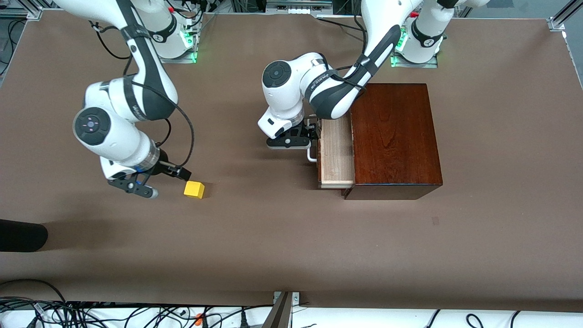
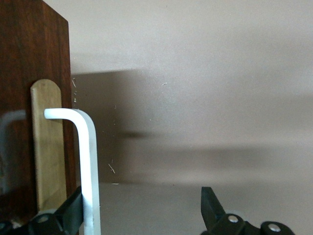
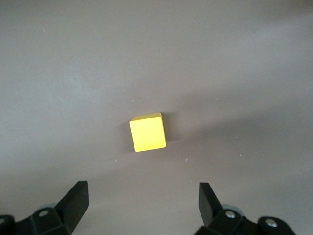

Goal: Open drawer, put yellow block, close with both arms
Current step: 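Pull the drawer open with the left gripper while the right gripper reaches the cube, then grasp the yellow cube with the right gripper while the left gripper withdraws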

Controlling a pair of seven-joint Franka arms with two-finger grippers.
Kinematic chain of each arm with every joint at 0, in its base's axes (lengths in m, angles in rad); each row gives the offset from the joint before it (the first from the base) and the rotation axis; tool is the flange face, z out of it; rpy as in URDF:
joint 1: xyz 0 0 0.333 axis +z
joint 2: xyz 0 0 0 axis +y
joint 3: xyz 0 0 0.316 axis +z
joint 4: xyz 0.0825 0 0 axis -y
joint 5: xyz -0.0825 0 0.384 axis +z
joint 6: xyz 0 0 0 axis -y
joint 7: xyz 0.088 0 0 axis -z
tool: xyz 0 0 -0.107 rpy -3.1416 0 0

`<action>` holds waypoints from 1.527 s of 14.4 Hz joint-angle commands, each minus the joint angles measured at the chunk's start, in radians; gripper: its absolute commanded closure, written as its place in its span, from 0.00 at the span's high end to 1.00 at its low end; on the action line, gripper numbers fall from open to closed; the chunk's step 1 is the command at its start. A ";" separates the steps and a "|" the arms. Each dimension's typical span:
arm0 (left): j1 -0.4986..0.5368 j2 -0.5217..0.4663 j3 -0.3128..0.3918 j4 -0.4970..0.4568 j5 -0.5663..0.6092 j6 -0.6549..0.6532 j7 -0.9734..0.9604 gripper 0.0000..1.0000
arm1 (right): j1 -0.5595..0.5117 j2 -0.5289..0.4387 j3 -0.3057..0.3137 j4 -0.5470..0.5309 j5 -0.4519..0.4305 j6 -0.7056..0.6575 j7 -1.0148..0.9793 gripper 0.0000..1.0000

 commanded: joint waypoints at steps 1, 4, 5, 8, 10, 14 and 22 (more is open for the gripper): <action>-0.020 0.008 -0.010 0.090 -0.018 -0.084 0.013 1.00 | 0.017 0.004 -0.001 -0.068 0.003 0.082 -0.056 1.00; -0.017 -0.015 -0.010 0.152 -0.027 -0.219 0.093 1.00 | 0.019 0.074 -0.001 -0.097 0.003 0.188 -0.070 1.00; -0.017 -0.033 -0.008 0.153 -0.029 -0.250 0.111 1.00 | 0.019 0.094 -0.001 -0.109 0.003 0.226 -0.070 1.00; 0.003 -0.104 -0.007 0.153 -0.033 -0.345 0.209 1.00 | 0.019 0.136 -0.003 -0.128 0.001 0.297 -0.070 1.00; 0.058 -0.157 -0.008 0.153 -0.055 -0.405 0.315 1.00 | 0.019 0.166 -0.003 -0.129 -0.002 0.345 -0.070 1.00; 0.210 -0.254 -0.008 0.152 -0.109 -0.512 0.599 1.00 | 0.011 0.186 -0.006 -0.111 -0.005 0.391 -0.087 1.00; 0.537 -0.395 -0.002 0.153 -0.271 -0.674 0.881 1.00 | 0.016 0.268 -0.006 -0.050 -0.005 0.481 -0.156 1.00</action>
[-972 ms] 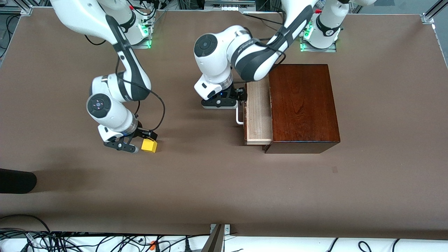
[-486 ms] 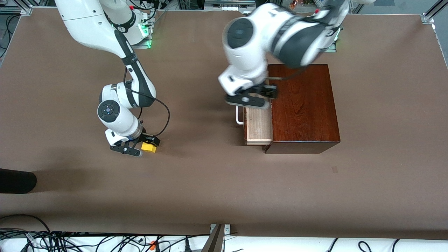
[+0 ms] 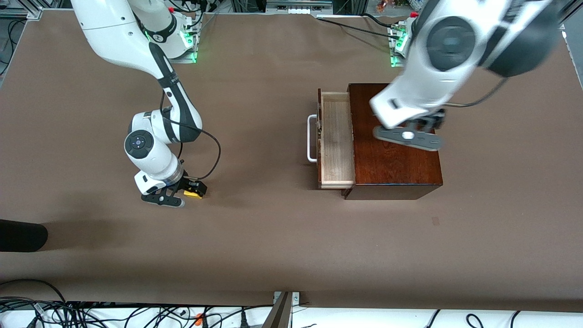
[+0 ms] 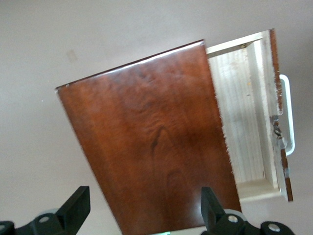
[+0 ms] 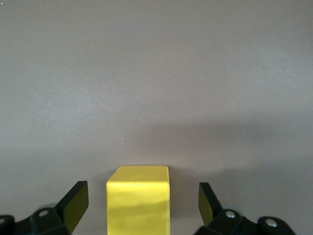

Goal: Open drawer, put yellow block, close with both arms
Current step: 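Grasp the yellow cube with the right gripper while the left gripper withdraws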

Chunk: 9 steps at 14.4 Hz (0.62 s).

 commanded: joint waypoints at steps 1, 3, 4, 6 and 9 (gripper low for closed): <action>0.094 -0.073 0.027 -0.034 -0.082 -0.015 0.150 1.00 | 0.003 0.046 0.003 0.048 -0.003 0.020 -0.017 1.00; 0.083 -0.125 0.137 -0.081 -0.108 -0.007 0.202 1.00 | 0.003 0.054 0.003 0.051 -0.005 0.021 -0.022 1.00; 0.076 -0.171 0.172 -0.138 -0.119 0.017 0.201 1.00 | 0.003 0.055 0.003 0.051 -0.005 0.020 -0.034 0.88; 0.030 -0.286 0.278 -0.308 -0.122 0.164 0.202 1.00 | 0.001 0.054 0.003 0.051 -0.005 0.020 -0.045 0.58; 0.020 -0.350 0.338 -0.405 -0.122 0.262 0.199 1.00 | 0.001 0.051 0.003 0.063 -0.005 0.012 -0.053 0.06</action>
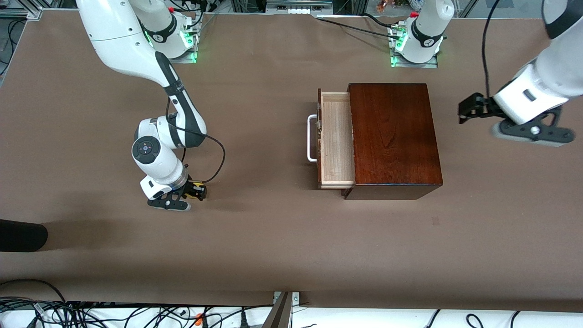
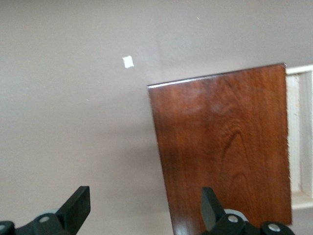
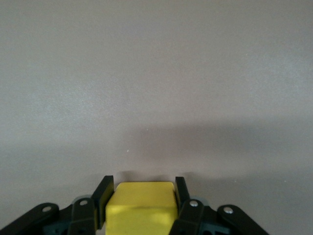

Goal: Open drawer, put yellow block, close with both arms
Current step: 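Lift the yellow cube and carry it over the open drawer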

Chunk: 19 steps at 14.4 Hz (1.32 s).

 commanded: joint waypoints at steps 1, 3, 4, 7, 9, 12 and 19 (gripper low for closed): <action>-0.012 -0.114 0.038 -0.148 -0.023 0.068 0.017 1.00 | -0.001 0.001 0.000 0.021 -0.004 -0.005 -0.018 0.00; -0.010 -0.142 0.010 -0.165 -0.019 0.065 0.017 1.00 | -0.001 -0.013 0.000 0.022 -0.006 -0.040 -0.019 0.00; -0.009 -0.139 0.007 -0.163 -0.011 0.065 0.017 1.00 | -0.004 -0.031 -0.001 0.024 -0.004 -0.071 -0.024 0.00; -0.001 -0.131 0.007 -0.152 -0.011 0.046 0.017 1.00 | -0.009 -0.122 -0.006 0.065 -0.001 -0.288 -0.042 0.00; -0.001 -0.126 0.007 -0.143 -0.009 0.046 0.018 1.00 | -0.012 -0.207 -0.019 0.093 0.001 -0.466 -0.042 0.00; -0.001 -0.125 0.007 -0.136 -0.011 0.045 0.018 1.00 | -0.012 -0.361 -0.023 0.105 0.008 -0.701 -0.007 0.00; 0.003 -0.116 0.018 -0.126 -0.011 0.045 0.021 1.00 | 0.011 -0.418 0.129 0.283 0.060 -0.958 0.655 0.00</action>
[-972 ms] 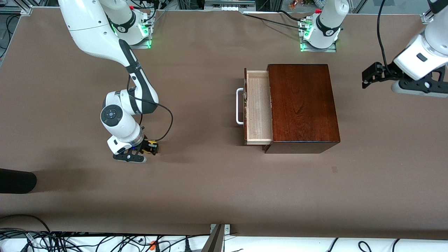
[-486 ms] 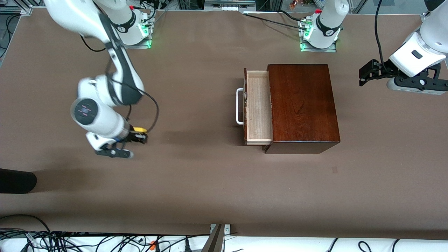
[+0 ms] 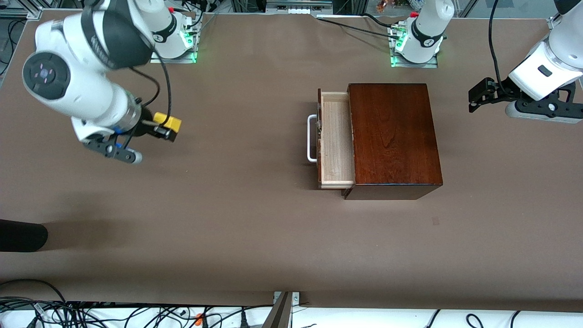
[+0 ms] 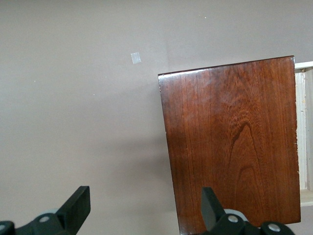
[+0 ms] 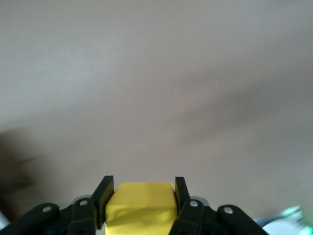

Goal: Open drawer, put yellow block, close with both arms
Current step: 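Lift the yellow cube and carry it over the open drawer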

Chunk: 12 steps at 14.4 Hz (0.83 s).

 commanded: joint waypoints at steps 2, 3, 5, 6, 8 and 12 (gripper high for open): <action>0.017 -0.002 0.005 0.007 -0.013 0.005 0.017 1.00 | 0.029 0.054 0.109 0.071 0.057 -0.011 0.455 0.00; 0.017 -0.002 0.005 0.007 -0.013 0.003 0.017 1.00 | 0.058 0.078 0.129 0.098 0.061 0.001 0.574 0.00; 0.017 -0.002 0.005 0.007 -0.013 0.003 0.017 1.00 | 0.138 0.156 0.133 0.182 0.063 0.059 0.798 0.00; 0.017 -0.002 0.005 0.007 -0.013 0.003 0.017 1.00 | 0.181 0.200 0.133 0.228 0.060 0.081 0.901 0.00; 0.017 -0.002 0.005 0.007 -0.013 0.002 0.017 1.00 | 0.270 0.312 0.130 0.336 0.048 0.115 1.096 0.00; 0.017 -0.002 0.005 0.007 -0.013 0.002 0.015 1.00 | 0.405 0.497 0.126 0.529 -0.026 0.154 1.394 0.00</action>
